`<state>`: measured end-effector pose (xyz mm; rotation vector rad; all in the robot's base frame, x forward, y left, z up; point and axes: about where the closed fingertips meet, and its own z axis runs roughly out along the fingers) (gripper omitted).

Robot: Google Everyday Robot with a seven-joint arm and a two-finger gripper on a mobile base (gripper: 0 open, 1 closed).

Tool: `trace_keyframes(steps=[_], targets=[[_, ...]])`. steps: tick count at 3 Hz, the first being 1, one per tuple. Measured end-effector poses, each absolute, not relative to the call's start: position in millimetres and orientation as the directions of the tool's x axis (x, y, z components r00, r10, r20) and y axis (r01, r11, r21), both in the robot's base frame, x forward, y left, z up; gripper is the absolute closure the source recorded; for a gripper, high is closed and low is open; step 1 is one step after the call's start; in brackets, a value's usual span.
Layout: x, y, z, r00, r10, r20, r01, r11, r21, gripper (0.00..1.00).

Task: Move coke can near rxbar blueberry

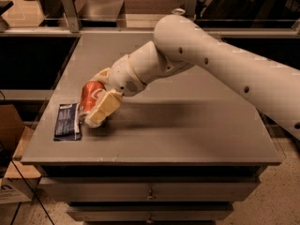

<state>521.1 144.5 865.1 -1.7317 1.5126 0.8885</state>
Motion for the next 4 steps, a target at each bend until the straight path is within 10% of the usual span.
trace_keyframes(steps=[2,4], targets=[[518.6,148.3,865.2,0.103,-0.541,-0.835,-0.992,-0.118,-0.046,0.13],[517.4,150.1,865.2,0.105,-0.541,-0.834,-0.992,-0.122,-0.046,0.00]])
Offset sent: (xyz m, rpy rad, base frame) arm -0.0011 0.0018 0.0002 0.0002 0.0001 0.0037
